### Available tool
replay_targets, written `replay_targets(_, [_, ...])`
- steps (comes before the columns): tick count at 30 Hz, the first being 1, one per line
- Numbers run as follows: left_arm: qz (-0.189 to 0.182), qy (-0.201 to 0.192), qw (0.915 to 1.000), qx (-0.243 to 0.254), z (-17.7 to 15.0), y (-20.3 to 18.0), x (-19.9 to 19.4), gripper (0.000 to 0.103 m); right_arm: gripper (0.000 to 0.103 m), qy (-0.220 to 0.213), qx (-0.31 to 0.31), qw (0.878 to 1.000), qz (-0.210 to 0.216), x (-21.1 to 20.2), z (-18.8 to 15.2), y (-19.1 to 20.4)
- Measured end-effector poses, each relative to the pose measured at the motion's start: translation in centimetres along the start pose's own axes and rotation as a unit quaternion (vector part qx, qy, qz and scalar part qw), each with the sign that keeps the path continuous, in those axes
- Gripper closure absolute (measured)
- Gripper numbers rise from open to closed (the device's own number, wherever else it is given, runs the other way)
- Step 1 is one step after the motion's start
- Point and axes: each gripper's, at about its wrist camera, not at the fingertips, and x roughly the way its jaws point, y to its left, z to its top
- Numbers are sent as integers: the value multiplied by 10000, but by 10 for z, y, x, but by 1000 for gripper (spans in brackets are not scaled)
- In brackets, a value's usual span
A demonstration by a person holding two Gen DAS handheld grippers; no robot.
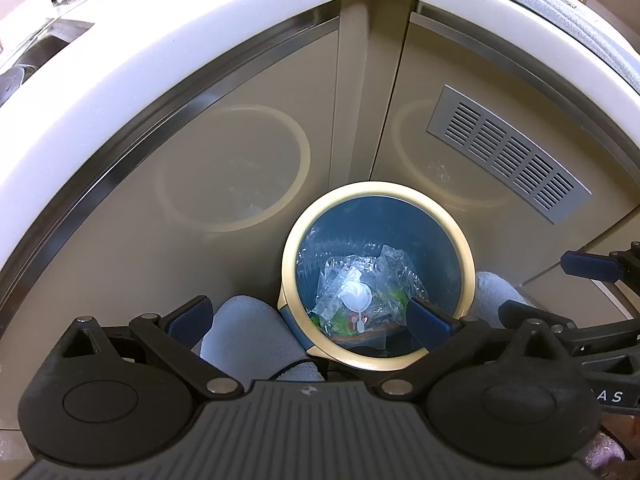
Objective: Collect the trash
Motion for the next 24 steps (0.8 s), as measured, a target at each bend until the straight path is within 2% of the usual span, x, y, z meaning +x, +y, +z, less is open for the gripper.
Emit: replay_targets(24, [16,179,9998,119,1,-3,9,0,19,316,270,9990,156,16,-4,-8])
